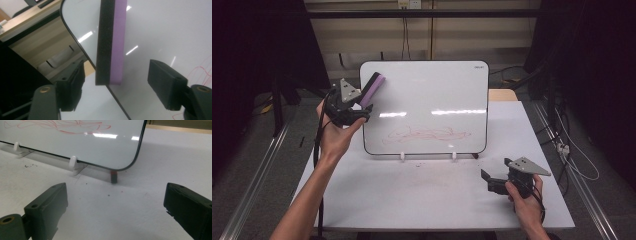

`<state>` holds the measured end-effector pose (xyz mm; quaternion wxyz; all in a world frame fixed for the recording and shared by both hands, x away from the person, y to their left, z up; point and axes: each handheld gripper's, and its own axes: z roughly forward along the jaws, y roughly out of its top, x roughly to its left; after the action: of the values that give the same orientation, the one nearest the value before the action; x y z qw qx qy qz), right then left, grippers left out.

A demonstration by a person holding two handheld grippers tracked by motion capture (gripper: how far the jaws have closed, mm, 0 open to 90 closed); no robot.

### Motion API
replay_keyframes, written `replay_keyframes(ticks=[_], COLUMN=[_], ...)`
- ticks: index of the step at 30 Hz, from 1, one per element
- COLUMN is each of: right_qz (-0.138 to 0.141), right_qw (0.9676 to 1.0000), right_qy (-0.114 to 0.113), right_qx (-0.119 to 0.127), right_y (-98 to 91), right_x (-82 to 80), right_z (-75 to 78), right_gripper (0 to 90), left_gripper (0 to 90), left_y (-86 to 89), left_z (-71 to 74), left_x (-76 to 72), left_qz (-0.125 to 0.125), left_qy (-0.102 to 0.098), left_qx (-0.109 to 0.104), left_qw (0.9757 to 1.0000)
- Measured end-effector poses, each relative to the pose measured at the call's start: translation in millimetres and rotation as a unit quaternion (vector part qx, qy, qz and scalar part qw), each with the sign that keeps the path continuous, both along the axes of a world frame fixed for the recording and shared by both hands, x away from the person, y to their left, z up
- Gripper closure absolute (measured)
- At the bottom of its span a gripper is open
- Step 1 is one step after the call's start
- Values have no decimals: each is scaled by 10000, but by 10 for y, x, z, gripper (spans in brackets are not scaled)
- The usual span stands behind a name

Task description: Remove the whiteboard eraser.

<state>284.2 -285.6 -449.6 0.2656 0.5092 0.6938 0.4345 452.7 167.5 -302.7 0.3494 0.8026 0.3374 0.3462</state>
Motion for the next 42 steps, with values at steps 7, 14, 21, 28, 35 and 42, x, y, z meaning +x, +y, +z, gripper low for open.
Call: replay_keyframes(ticks=[7,14,21,28,35,42], right_qz=[7,9,10,-2,-10,-23], right_qw=[10000,10000,10000,10000,10000,10000], right_qy=[3,-3,6,2,-1,2], right_qx=[0,-7,-6,-6,-10,4], right_y=[1,-4,-1,-3,-7,-7], right_x=[2,1,0,0,0,-4], right_z=[-1,-1,-1,-1,-1,1], right_gripper=[51,51,52,52,52,52], left_gripper=[386,527,619,636,643,643], left_y=[-78,-97,-113,-129,-105,-115], left_z=[48,16,-9,-17,7,47], left_x=[140,231,250,237,212,148], left_qz=[112,82,104,117,74,-78], left_qy=[161,296,280,228,140,111], left_qx=[299,342,441,476,353,273], left_qw=[9994,9989,9986,9985,9993,9995])
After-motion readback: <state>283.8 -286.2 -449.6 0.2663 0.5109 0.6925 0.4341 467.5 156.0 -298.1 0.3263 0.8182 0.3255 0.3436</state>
